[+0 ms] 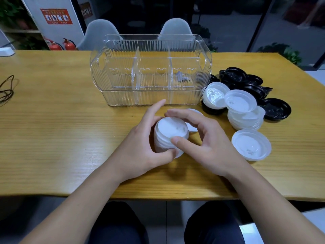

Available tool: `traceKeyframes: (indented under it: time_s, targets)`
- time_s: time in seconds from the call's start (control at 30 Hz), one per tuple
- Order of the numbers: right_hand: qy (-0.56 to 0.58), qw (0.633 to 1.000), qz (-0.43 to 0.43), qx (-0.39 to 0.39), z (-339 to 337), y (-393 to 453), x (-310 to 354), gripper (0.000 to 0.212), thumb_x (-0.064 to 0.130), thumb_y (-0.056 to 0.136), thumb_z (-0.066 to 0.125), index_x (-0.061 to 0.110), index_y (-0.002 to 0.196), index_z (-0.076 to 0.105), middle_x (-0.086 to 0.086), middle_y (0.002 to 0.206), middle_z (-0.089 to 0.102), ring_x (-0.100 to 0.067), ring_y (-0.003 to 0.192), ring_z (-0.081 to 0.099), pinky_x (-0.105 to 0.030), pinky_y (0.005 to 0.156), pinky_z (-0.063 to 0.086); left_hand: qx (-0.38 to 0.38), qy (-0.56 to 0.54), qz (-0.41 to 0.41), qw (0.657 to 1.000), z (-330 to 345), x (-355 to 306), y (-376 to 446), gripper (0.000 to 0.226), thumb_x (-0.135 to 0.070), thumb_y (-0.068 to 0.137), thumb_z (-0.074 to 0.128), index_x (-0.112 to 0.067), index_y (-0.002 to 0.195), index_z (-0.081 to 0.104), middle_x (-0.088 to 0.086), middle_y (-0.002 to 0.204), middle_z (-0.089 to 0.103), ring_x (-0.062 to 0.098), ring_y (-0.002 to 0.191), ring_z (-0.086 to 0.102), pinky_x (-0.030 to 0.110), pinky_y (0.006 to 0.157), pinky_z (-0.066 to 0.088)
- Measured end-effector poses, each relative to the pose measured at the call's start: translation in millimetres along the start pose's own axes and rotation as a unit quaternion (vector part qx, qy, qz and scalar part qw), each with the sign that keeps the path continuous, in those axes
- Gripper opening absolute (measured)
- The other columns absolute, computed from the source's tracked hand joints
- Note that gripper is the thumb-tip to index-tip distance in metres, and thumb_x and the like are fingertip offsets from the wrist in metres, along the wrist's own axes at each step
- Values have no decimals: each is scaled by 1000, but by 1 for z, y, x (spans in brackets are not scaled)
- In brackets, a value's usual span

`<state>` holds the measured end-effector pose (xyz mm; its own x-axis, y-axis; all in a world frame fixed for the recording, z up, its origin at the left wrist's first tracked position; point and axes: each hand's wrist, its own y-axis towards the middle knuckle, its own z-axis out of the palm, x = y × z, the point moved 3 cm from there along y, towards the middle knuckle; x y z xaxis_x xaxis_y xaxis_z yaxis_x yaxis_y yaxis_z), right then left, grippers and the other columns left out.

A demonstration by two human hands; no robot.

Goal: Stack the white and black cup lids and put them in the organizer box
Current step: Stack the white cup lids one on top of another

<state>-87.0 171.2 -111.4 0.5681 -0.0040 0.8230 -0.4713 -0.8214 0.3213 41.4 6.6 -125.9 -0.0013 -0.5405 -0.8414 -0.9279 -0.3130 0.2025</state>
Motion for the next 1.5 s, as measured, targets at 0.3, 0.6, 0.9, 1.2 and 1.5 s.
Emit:
traceKeyframes:
  time_s: [0.3, 0.6, 0.9, 1.2, 1.5]
  targets:
    - [35, 999, 1, 12, 1, 2, -3, 60, 10, 98, 85, 24, 152, 65, 16, 148, 70, -12, 147, 61, -48, 126, 45, 3, -3, -20, 1000, -1, 3, 1, 123, -20, 84, 97, -52, 177, 23, -16, 148, 71, 13, 138, 70, 51, 122, 52]
    - [30, 999, 9, -17, 3, 3, -7, 61, 15, 92, 92, 26, 148, 69, 17, 143, 73, -11, 142, 65, -46, 123, 49, -7, 0, -22, 1000, -2, 5, 2, 109, -29, 83, 98, -49, 171, 38, -16, 150, 71, 11, 143, 67, 49, 123, 52]
    - [-54, 988, -26, -140, -5, 3, -15, 27, 16, 111, 68, 18, 136, 77, 12, 139, 75, -9, 138, 65, -32, 116, 51, -30, 45, -16, 998, -4, 6, 3, 85, -25, 92, 90, -45, 163, 46, -23, 154, 61, 8, 146, 57, 37, 122, 48]
    - [-267, 951, 70, -139, -2, 7, -42, 23, 33, 92, 91, 22, 111, 85, 8, 122, 73, -20, 119, 62, -45, 107, 46, -74, 62, -29, 995, -6, 8, 5, 79, -29, 95, 87, -44, 162, 47, -28, 156, 53, -5, 147, 49, 7, 112, 38]
    - [-319, 936, 68, -130, -3, 9, -40, 13, 20, 95, 87, 20, 87, 76, 7, 96, 74, -25, 97, 63, -49, 94, 47, -82, 25, -43, 995, -5, 9, 5, 72, -50, 95, 88, -46, 157, 52, -23, 149, 63, 2, 142, 58, 30, 116, 50]
